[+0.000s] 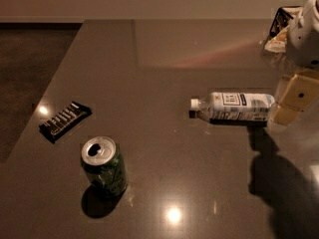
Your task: Knock green can over
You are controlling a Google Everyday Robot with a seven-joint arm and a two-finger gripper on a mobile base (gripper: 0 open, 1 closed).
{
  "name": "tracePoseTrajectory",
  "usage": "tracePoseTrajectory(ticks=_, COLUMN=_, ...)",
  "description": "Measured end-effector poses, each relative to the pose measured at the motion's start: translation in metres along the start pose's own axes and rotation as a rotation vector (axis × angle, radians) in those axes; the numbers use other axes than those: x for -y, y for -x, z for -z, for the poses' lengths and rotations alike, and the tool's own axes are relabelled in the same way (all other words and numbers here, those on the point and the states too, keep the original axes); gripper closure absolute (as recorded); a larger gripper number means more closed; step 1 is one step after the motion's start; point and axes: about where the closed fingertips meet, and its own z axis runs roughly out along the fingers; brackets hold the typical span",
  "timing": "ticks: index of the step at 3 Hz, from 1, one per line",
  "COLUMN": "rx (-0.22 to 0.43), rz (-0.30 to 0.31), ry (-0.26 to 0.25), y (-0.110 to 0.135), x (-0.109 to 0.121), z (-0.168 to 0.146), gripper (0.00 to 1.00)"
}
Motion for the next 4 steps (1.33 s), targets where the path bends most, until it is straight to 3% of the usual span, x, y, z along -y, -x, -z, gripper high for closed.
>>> tracePoseTrajectory(ticks=1, rx=0.0, rz=0.0, ry=0.0, y=0.0, x=0.0, z=0.0, gripper=0.0)
tracePoseTrajectory(ticks=2, rx=0.068, rz=0.007, ry=0.017, y=0.01, x=-0.009, z=-0.013, gripper=0.0)
tracePoseTrajectory(ticks=4, rx=0.342, rz=-0.051, ry=0.114, y=0.043, x=-0.036, z=-0.06, gripper=0.0)
